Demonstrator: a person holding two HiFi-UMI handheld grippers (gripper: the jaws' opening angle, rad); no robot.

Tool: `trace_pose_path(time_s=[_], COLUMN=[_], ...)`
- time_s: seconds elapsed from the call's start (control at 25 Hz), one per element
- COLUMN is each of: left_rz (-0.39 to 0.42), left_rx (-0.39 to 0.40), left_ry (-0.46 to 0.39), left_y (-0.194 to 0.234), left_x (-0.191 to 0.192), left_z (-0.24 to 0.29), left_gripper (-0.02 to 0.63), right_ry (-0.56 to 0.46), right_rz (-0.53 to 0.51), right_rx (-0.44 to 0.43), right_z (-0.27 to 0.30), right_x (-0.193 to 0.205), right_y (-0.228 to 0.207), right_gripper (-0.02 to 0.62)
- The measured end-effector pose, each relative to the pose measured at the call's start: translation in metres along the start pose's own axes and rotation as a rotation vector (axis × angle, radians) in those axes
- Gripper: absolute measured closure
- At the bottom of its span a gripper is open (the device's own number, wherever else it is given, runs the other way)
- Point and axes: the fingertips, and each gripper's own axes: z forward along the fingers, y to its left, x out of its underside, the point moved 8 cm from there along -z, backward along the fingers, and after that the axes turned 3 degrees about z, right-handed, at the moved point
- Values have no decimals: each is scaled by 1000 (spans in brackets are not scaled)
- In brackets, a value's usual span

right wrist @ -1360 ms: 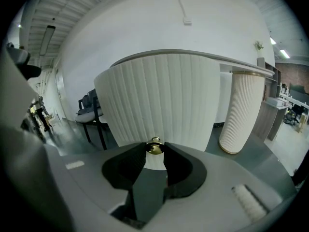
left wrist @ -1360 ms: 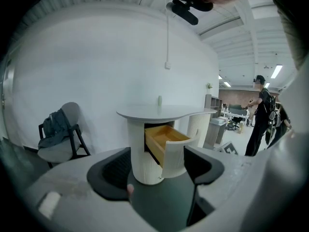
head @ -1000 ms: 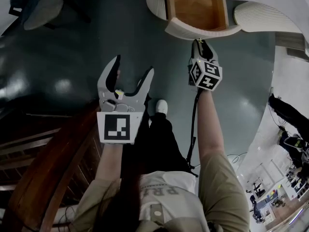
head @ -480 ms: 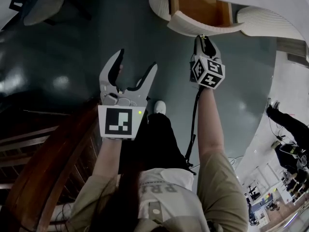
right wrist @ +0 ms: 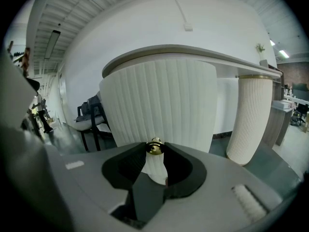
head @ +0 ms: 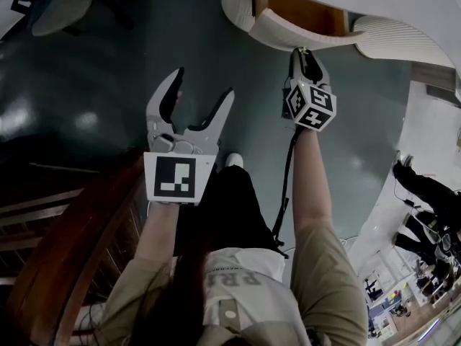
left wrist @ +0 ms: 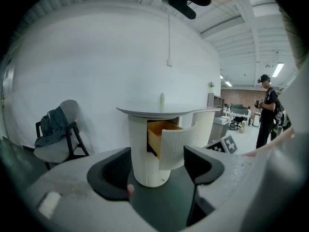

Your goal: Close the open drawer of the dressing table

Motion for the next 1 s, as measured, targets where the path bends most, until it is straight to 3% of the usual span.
trace_pose_path(time_s=[1.0], left_rz=[2], left_rx=[11], left_ry=[-21], left_y=[17], left_x=[-14], left_z=[30], left_gripper=[258], right_ry=[-19], right_rz=[13], right_rx=[9], right_z=[21], right_x=[-16], right_y=[-2], right_gripper=[477])
